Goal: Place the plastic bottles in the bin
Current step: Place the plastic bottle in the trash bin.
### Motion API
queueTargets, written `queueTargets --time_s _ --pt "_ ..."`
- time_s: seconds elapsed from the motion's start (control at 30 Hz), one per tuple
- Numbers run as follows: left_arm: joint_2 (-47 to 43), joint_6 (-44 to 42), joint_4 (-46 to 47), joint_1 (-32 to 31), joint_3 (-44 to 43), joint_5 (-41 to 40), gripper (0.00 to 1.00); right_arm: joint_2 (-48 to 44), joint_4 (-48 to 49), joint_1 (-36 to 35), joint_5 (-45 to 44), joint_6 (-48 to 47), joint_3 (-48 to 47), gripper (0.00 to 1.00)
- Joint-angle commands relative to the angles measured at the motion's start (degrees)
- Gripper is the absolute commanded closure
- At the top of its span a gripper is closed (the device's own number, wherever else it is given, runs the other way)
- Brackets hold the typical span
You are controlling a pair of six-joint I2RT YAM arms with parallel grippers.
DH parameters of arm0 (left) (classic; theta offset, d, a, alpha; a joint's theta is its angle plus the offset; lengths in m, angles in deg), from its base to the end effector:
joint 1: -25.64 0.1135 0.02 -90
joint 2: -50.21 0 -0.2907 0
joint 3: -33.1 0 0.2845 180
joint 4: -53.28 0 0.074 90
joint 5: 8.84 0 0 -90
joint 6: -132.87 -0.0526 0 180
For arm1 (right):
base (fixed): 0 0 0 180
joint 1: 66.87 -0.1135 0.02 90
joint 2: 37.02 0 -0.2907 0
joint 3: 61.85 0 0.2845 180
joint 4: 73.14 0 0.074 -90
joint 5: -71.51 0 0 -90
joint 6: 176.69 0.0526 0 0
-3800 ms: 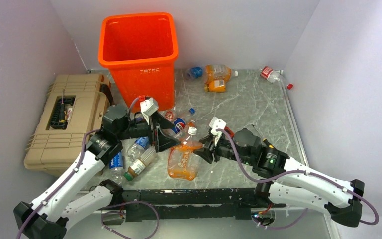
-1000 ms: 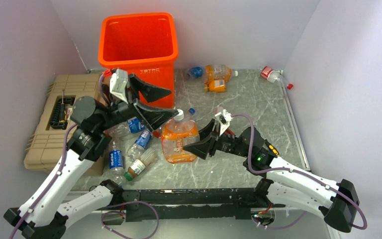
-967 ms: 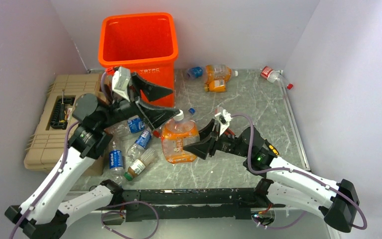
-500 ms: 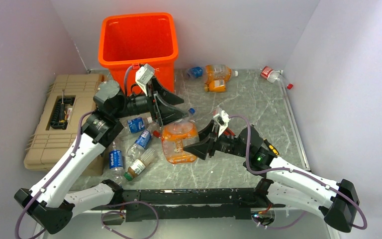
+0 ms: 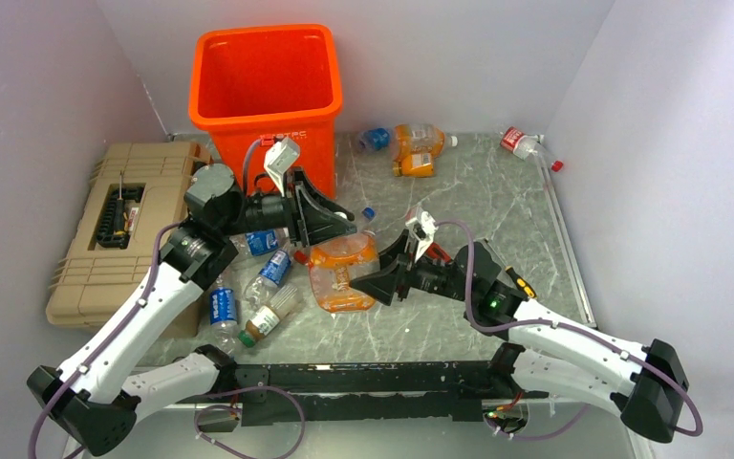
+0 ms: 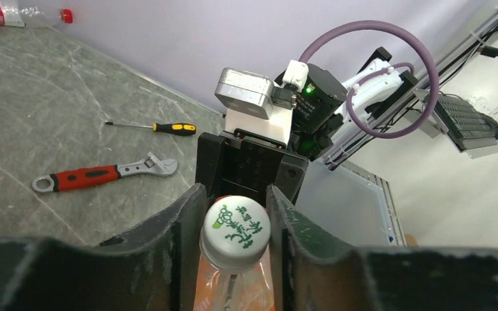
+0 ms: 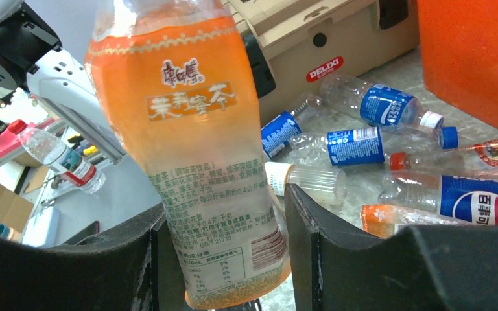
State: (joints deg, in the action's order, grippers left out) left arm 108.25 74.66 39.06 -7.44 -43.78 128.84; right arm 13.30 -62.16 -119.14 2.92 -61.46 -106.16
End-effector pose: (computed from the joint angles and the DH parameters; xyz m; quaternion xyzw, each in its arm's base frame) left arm 0.1836 -0.1660 0.4608 0.3041 0.6168 -0.5919 0.4205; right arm 0.1316 0.2014 0.3181 -0.2884 0.6136 0.5512 0.4863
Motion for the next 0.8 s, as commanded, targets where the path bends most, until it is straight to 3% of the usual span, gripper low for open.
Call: queueTargets --time_s 0.0,0.07,0.1,0.2,0.3,0.4,0.5,0.53,0.67,0.77 --pt "-0.46 0.24 1.52 -0.13 -0.12 2.06 0.65 0.2 4.35 -0.11 -0.57 0.32 -1.6 0.66" --pt "-0.34 0.12 1.31 -0.14 -0.23 2.24 0.67 0.35 4.5 -0.11 -0.73 0.53 -1.61 0.66" --pt "-0.38 0.0 1.22 -0.14 -0.13 2.32 0.63 0.37 4.65 -0.11 -0.82 0.64 -1.59 0.66" --pt "-0.75 -0.25 0.84 -0.12 0.53 1.72 0.37 0.44 4.79 -0.11 -0.76 0.86 -1.64 0.66" --pt "-0.98 -0.86 0.33 -0.14 0.9 1.56 0.37 0.42 5.16 -0.11 -0.75 1.25 -1.61 0.66" --pt "-0.62 -1.34 -0.38 -0.14 1.07 1.85 0.58 0.76 5.81 -0.11 -0.39 1.72 -1.68 0.66" --pt "-0.77 -1.91 -0.57 -0.14 1.16 1.38 0.99 1.05 5.91 -0.11 0.15 1.92 -1.9 0.66" --pt "-0.93 -2.46 -1.4 -0.14 0.96 0.69 1.0 1.09 5.56 -0.11 0.09 2.11 -2.06 0.65" --pt "-2.6 -6.04 -4.83 -0.08 -1.49 -5.42 1.0 1.48 0.25 -0.11 -0.11 2.96 -4.15 0.04" --pt "-3.24 -11.66 -10.18 -0.14 -6.84 -12.25 1.0 -0.6 -4.31 -0.11 -0.41 2.14 -4.81 0.0"
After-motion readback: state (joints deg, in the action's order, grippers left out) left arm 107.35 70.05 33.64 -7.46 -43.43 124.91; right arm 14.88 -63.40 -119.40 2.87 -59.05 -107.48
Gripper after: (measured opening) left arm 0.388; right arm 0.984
